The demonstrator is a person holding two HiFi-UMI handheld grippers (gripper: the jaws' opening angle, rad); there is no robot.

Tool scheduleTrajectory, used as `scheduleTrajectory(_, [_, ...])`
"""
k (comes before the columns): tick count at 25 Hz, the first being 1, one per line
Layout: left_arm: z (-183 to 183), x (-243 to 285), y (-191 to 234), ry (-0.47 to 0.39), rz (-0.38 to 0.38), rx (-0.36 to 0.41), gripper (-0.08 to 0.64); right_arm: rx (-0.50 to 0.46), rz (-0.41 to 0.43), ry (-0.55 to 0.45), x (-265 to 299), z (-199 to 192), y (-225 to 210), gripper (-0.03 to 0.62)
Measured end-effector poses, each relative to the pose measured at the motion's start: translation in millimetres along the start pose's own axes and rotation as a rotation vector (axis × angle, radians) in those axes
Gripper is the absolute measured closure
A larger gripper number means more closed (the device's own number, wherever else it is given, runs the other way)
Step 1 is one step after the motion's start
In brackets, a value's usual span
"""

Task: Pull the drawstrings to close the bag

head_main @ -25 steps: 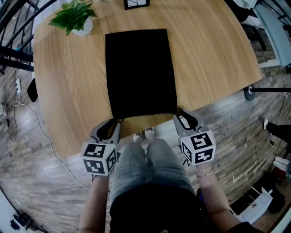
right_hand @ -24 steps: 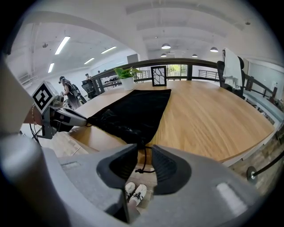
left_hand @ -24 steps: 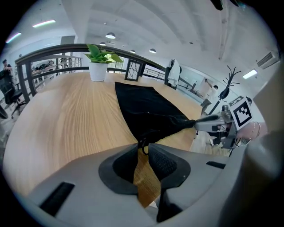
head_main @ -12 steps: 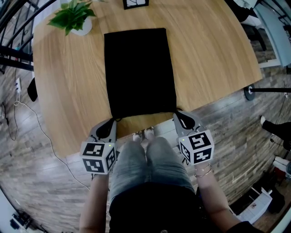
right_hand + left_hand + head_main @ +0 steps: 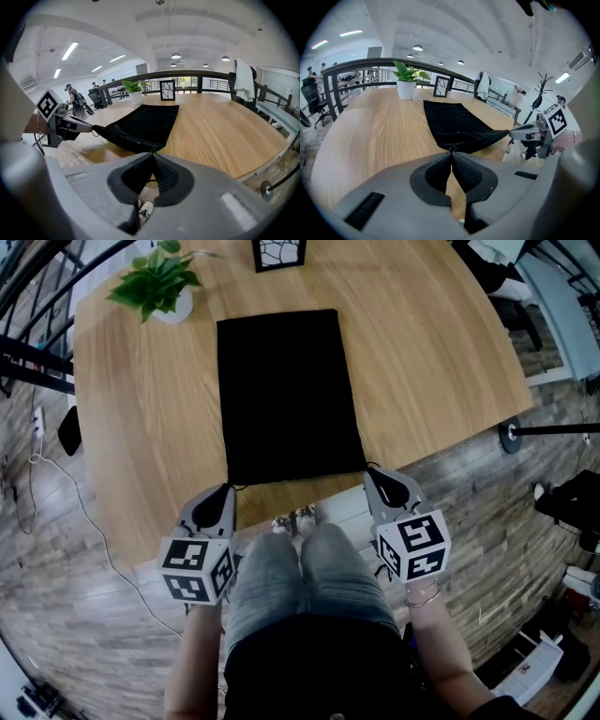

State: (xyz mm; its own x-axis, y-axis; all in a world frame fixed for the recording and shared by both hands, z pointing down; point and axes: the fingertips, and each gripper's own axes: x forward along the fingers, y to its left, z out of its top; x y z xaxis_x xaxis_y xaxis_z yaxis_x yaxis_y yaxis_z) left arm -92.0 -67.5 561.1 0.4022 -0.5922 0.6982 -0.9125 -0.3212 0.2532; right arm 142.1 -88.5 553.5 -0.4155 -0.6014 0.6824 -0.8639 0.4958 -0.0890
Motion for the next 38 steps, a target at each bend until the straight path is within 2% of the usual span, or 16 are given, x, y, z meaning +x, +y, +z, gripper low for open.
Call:
scheduleTrajectory(14, [41.3, -14.7, 8.8, -0.074, 0.004, 0.045, 0.538, -0.097, -0.028, -0.037, -12.6, 34.4, -10.4, 0.591])
scheduleTrajectory(21, [56.7, -25.5, 18.3, -0.119, 0.030, 0.056, 0.540, -0.103, -0.060, -0.099, -21.1, 60.8, -19.7, 0.591])
scheduleTrajectory(27, [79.8, -38.6, 25.2, -0.189, 0.049, 0.056, 0.540, -0.131, -0.072, -0.173, -32.3, 94.8, -21.7, 0.591])
scheduleTrajectory(38, [145.4, -76.0, 35.5, -0.365, 0.074, 0.039, 0.540, -0.185, -0.086, -0.315, -55.2, 163.4, -20.1, 0.591])
